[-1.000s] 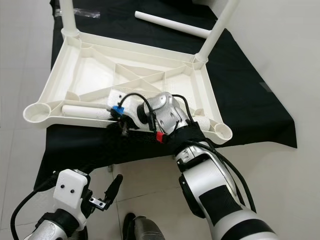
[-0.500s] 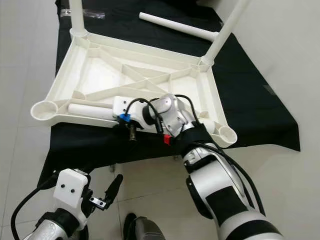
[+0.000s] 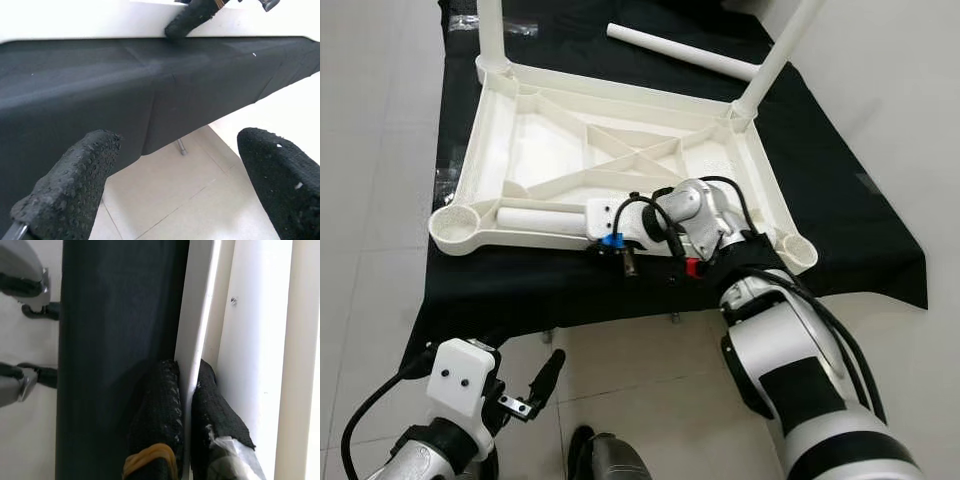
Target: Building children table
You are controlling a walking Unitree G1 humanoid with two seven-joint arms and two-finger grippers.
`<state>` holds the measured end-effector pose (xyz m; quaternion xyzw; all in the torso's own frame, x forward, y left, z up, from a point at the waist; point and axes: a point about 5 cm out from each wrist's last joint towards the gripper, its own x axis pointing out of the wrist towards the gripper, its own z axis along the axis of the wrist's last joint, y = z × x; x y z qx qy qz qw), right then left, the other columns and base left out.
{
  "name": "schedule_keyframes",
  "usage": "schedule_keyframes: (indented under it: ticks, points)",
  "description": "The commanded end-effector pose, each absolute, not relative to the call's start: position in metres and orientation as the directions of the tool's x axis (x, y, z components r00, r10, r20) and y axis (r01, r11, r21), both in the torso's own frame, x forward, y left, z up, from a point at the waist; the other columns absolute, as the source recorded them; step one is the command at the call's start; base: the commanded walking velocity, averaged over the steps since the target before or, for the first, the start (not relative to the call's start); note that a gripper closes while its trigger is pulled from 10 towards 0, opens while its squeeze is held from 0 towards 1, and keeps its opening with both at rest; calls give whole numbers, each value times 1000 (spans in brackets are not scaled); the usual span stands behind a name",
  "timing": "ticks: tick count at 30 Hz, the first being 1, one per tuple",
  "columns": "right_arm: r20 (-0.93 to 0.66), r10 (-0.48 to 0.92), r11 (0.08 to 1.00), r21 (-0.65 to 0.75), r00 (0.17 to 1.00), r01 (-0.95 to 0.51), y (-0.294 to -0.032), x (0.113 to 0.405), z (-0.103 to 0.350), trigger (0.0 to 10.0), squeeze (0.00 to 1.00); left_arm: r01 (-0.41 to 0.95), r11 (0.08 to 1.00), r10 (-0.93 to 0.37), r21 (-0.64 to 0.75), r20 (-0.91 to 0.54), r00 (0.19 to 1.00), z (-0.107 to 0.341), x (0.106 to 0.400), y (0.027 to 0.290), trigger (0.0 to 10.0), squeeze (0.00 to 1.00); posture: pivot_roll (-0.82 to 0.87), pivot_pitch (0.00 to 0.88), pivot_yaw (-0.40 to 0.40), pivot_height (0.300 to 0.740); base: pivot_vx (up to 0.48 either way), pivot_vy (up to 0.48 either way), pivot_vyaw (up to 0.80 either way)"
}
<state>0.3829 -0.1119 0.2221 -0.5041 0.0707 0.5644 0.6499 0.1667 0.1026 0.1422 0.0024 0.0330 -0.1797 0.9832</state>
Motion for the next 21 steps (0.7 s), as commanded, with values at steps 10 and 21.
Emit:
schedule_keyframes:
  ticks: [10, 21]
  points:
    - [-704, 644, -381, -636, 301, -671, -111, 375, 233, 0, 0, 368, 930, -368, -29, -107, 923, 135, 161, 101, 10000, 0, 22, 197, -226, 740, 0, 0, 0]
    - [-683, 660, -389, -667, 312, -636, -107, 378, 242, 0, 0, 367, 930, -368, -25, -107, 924, 135, 160, 101, 10000, 0, 27, 185, -228, 740, 0, 0, 0]
